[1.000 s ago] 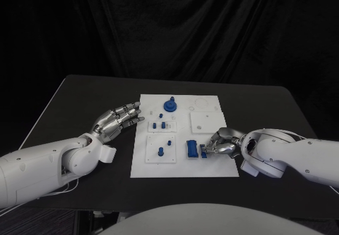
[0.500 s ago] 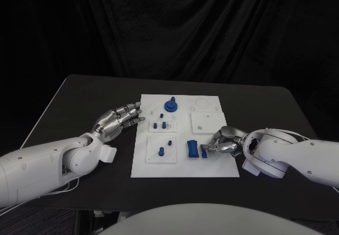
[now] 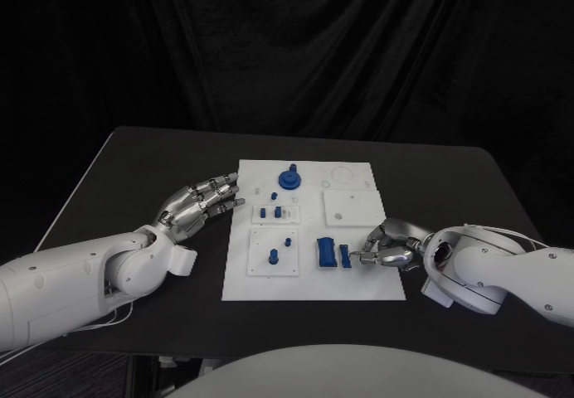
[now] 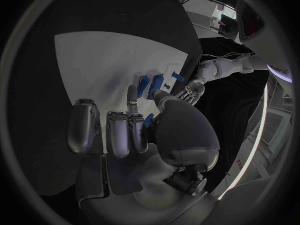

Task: Assemble the parts on the task board

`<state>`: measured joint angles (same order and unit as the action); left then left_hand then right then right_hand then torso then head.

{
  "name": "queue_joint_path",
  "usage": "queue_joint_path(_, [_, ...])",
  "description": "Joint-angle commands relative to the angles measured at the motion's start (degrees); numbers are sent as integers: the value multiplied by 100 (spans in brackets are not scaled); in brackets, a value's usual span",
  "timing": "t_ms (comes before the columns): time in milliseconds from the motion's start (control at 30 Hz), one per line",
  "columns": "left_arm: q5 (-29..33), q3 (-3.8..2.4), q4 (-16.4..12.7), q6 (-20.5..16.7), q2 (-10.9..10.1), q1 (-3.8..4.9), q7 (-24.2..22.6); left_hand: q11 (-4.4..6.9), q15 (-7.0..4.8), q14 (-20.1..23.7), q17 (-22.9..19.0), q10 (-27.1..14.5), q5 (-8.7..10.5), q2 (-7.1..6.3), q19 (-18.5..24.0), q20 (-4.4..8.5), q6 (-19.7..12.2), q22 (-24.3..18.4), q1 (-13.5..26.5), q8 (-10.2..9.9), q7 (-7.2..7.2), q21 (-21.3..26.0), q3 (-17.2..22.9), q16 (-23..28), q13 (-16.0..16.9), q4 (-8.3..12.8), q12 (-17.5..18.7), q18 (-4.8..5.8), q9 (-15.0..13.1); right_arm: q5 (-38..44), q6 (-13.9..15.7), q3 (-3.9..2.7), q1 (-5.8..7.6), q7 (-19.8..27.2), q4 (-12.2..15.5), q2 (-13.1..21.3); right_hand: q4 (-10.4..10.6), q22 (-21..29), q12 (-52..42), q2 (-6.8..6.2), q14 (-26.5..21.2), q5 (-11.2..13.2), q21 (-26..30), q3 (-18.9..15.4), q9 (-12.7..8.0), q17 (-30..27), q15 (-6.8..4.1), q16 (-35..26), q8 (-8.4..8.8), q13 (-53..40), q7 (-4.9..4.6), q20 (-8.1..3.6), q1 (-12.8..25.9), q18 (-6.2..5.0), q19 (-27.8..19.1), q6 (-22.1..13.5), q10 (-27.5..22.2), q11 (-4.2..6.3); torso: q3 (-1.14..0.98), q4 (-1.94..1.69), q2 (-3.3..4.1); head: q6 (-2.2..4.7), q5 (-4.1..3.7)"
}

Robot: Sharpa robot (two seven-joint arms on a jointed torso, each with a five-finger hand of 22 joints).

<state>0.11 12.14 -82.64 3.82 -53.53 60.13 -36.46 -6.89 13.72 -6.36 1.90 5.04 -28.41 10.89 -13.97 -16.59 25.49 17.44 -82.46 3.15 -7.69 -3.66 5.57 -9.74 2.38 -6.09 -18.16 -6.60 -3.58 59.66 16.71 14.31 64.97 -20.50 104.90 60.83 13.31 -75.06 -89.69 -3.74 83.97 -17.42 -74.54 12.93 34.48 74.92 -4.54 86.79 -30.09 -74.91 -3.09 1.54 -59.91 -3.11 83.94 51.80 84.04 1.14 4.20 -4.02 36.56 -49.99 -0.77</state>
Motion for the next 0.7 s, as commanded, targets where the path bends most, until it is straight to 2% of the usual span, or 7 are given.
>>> queue_joint_path(33, [23,-5,-7,66,4,-11,-53,-36,12,7,3,-4,-20,-2,-24,-13,-29,-7,65,15,11,-22,31,-18,5,-1,-25,59,8,110,-148,0,-28,-107,52,33,-1,-1020,-31,6,481,41,-13,-47,26,921,-42,-29,-35,-1509,42,-16,-74,-47,93,-6,596,27,2,6,2,-1,-5])
queue_joint_path(233, [23,-5,-8,66,3,-12,-53,-36,12,7,3,-4,-20,-2,-24,-13,-29,-7,65,15,11,-22,31,-18,5,-1,-25,59,8,131,-261,0,-38,-167,57,29,54,-1007,-31,51,477,173,29,-169,178,898,-69,-44,-253,-1509,81,-40,-91,-56,78,-17,596,61,3,0,0,-1,3])
queue_joint_path(367, [23,-5,-6,63,-1,-13,-52,-36,12,7,3,-4,-20,-2,-24,-13,-29,-7,65,15,11,-22,31,-18,5,-1,-25,59,8,150,-348,0,-41,-218,44,7,58,-1004,-31,53,474,360,42,-264,285,885,-89,-53,-392,-1509,104,-59,-140,-58,75,-58,596,82,6,6,-3,-1,7])
queue_joint_path(700, [23,-5,1,73,13,-15,-49,-36,12,7,3,-4,-20,-2,-24,-13,-29,-7,65,15,11,-22,31,-18,5,-1,-25,59,8,179,-428,0,-59,-307,-56,-87,34,-992,-31,84,470,454,84,-313,362,864,-101,-66,-499,-1509,124,-70,-216,-67,61,-75,596,98,-4,-15,5,-1,-12])
